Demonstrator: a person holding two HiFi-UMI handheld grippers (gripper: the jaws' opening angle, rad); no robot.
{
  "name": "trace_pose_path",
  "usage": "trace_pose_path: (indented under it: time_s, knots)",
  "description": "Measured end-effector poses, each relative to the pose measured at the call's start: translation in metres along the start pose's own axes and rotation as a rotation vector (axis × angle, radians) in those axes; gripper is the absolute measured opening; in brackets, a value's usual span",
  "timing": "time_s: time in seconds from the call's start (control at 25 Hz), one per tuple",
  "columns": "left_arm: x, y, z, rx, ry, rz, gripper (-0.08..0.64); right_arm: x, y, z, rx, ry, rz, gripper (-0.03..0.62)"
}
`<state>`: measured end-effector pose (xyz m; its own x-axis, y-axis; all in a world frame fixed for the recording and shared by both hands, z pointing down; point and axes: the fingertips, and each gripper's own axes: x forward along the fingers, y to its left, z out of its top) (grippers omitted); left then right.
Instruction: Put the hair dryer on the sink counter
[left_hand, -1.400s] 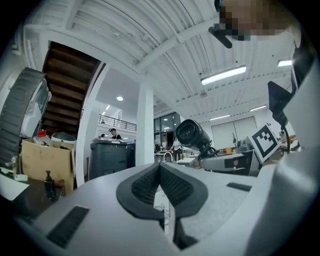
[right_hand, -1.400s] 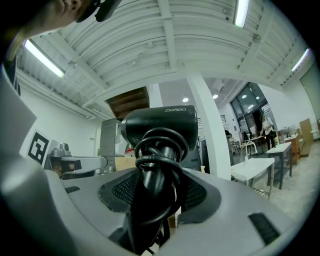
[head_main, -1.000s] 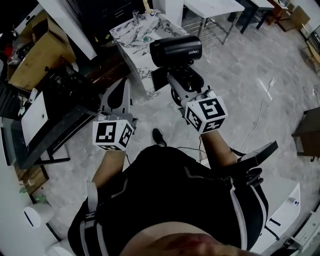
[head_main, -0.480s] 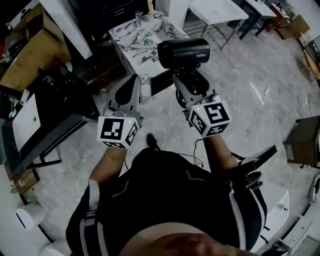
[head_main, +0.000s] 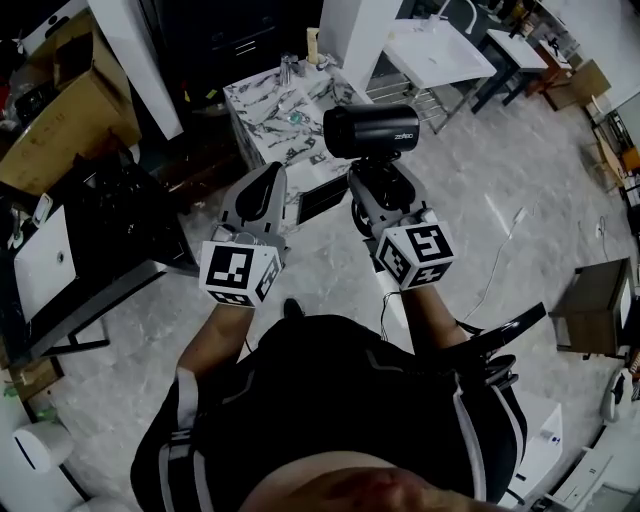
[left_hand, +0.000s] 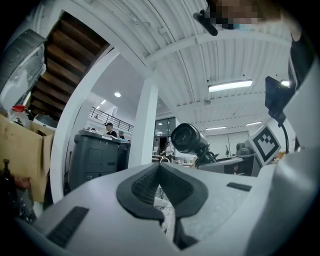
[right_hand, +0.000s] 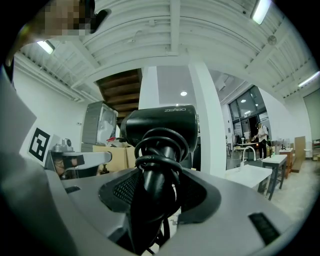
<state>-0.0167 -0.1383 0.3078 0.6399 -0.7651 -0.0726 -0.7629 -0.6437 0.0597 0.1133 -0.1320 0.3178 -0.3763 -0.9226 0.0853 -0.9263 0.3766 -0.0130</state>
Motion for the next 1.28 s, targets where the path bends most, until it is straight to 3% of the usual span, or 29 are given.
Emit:
trace_pose_path:
  time_s: [0.28,0.52,0.72,0.92,1.28]
  knots:
    - [0.009,0.022,0.002,-0.006,-0.002,0.007,0.002,0.029,-0.006,0.012,-0.004,-0.007,-0.006,0.229]
    - [0.006,0.053,0.008,0.001,-0.041,0.121,0.002,0.055,-0.009,0.015,-0.018,-0.008,0.019,0.229]
    - [0.020,0.065,-0.004,0.011,-0.007,0.135,0.002,0.080,-0.022,0.013,-0.008,-0.017,0.046,0.229]
    - [0.046,0.075,-0.009,0.053,0.016,0.163,0.002,0.113,-0.041,0.010,0.009,-0.013,0.095,0.229]
    - [0.109,0.104,-0.009,0.049,0.016,0.251,0.002,0.182,-0.083,0.010,-0.021,0.013,0.212,0.229]
